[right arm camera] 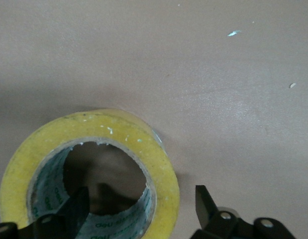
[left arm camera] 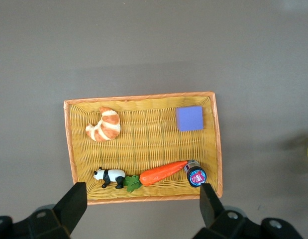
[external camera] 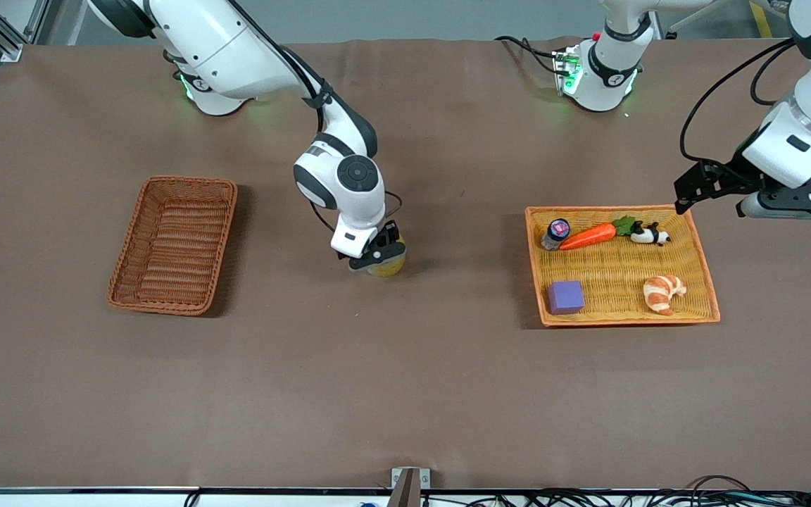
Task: Move tape to another basket
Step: 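Carry the tape roll with the right gripper over the brown basket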
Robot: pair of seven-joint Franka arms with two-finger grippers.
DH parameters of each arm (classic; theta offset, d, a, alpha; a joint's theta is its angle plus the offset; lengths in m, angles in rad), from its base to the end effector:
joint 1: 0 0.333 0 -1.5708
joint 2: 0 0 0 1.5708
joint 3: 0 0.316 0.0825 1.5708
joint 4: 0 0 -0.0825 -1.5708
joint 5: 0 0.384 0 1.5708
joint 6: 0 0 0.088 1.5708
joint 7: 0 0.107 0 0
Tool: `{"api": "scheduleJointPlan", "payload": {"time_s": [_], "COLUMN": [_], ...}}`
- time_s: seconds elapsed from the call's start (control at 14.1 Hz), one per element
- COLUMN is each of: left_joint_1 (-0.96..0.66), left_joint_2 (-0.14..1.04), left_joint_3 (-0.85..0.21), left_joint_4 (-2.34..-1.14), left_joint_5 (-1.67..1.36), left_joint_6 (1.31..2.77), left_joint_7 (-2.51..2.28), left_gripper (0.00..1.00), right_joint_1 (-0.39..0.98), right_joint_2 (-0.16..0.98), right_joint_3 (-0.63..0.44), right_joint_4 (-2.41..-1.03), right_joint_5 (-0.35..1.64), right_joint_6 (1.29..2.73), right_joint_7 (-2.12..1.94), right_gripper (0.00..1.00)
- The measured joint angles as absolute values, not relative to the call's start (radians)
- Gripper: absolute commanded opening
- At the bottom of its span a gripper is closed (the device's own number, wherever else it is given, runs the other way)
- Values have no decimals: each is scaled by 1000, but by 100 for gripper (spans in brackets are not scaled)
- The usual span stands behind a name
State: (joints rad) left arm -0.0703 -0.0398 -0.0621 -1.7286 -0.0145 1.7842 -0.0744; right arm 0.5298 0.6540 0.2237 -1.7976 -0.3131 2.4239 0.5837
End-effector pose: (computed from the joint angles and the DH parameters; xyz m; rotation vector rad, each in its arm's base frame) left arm 0.5536 -0.0756 0.5906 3.1154 -0.0867 0.1460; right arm 0.4838 0.4386 0.1898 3.0356 0.5562 0.0651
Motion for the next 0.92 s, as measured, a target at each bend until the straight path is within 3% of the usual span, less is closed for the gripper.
{"api": "scheduleJointPlan", "payload": {"time_s": [0.07, 0.28, 0.64, 0.92], "left_joint_1": [-69, -64, -50, -44], "left_joint_2": [-38, -37, -36, -35], "left_joint_3": [-62, -78, -96, -96], "left_joint_4": [-1727, -1726, -1726, -1726], "left_joint_5": [-14, -14, -14, -14], "left_joint_6": [1783, 1781, 1766, 1764], "left_joint_7": [-74, -74, -74, -74], "left_gripper": [100, 100, 100, 100], "right_joint_1": [530, 529, 527, 471], "right_joint_2": [657, 662, 661, 582], "right_joint_3": [223, 219, 218, 213], "right_joint_4": [-1798, -1798, -1788, -1730], "right_joint_5": [-313, -314, -314, -310], "right_joint_6": [2424, 2424, 2408, 2260], "right_joint_7": [584, 584, 635, 681], "right_gripper": [31, 0, 0, 0]}}
